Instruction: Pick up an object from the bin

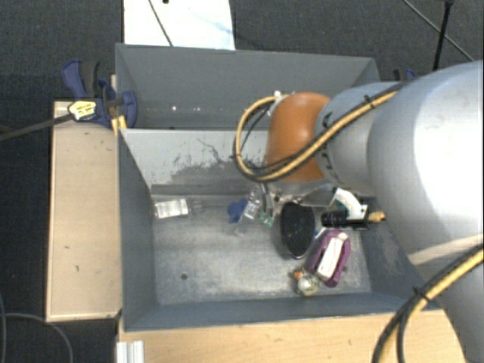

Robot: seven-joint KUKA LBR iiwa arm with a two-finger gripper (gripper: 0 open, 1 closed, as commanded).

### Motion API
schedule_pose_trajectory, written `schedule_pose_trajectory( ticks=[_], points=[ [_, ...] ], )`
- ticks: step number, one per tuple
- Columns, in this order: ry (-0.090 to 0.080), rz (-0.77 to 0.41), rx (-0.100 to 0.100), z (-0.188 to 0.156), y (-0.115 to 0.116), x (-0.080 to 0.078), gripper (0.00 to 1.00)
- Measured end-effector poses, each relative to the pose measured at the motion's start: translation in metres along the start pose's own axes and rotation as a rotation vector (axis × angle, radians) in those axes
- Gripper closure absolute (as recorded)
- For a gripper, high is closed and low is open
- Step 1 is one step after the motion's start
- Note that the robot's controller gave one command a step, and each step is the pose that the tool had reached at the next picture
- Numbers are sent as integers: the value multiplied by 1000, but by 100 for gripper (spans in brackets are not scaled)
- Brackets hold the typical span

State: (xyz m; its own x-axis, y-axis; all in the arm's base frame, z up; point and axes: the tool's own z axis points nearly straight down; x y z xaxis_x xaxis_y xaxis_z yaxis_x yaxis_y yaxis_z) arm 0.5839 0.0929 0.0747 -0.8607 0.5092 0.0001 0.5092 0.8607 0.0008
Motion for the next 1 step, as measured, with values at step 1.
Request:
schedule_pose_trajectory(
  ticks=[1],
  points=[
    [-7,-128,-3,-66,-25,3,100]
  ],
)
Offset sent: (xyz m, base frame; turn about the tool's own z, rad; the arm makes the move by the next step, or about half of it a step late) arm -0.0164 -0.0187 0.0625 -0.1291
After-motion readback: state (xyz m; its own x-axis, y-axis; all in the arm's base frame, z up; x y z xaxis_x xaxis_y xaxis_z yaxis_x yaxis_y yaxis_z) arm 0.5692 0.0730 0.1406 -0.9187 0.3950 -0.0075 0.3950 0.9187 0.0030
